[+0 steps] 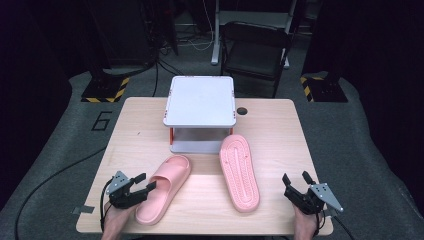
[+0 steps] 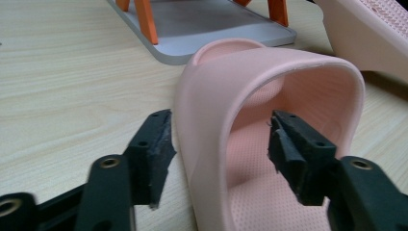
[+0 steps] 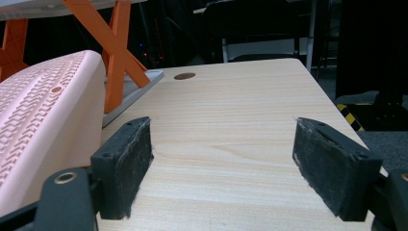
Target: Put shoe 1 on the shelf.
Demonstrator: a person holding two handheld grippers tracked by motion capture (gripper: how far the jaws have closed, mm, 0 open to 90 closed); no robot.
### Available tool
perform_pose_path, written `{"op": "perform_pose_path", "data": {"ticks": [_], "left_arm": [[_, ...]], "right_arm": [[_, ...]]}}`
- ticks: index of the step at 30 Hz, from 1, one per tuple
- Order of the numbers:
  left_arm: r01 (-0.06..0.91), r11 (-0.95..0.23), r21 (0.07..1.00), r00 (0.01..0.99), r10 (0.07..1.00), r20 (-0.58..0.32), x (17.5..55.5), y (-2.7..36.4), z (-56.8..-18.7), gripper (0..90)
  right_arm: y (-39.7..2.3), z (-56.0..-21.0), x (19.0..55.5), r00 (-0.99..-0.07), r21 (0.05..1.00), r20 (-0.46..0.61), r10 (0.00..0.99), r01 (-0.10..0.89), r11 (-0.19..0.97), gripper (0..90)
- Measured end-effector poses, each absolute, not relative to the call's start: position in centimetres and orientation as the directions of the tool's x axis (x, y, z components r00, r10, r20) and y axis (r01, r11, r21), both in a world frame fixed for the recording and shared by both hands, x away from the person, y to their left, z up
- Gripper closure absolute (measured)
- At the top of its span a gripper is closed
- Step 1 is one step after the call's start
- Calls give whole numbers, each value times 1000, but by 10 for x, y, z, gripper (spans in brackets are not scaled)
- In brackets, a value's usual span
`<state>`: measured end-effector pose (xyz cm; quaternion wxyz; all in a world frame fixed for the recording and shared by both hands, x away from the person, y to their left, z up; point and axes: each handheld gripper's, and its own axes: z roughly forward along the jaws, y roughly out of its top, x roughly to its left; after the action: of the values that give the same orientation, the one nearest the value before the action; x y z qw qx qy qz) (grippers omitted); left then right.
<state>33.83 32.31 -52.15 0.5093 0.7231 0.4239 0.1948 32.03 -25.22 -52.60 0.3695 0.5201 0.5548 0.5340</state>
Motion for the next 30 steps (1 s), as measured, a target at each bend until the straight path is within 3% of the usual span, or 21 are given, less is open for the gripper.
{"op": "perform_pose_path", "data": {"ticks": [4, 12, 20, 25, 30], "left_arm": [[447, -143, 883, 567, 809, -156, 345, 322, -525, 557], [448, -174, 877, 573, 809, -132, 350, 318, -525, 726], [425, -191, 885, 556, 827, -88, 350, 310, -516, 767], [423, -155, 893, 548, 828, -116, 352, 302, -508, 776], [396, -117, 911, 551, 824, -133, 360, 291, -494, 777]], "right_arm": [[-247, -525, 322, -203, 979, 97, 974, 195, -57, 235], [-242, -501, 324, -266, 978, 135, 954, 189, -86, 232], [-209, -454, 344, -401, 985, 76, 913, 171, -7, 246], [-160, -409, 386, -527, 985, 72, 847, 169, 22, 256], [-125, -388, 430, -594, 981, 74, 801, 188, 49, 254]]}}
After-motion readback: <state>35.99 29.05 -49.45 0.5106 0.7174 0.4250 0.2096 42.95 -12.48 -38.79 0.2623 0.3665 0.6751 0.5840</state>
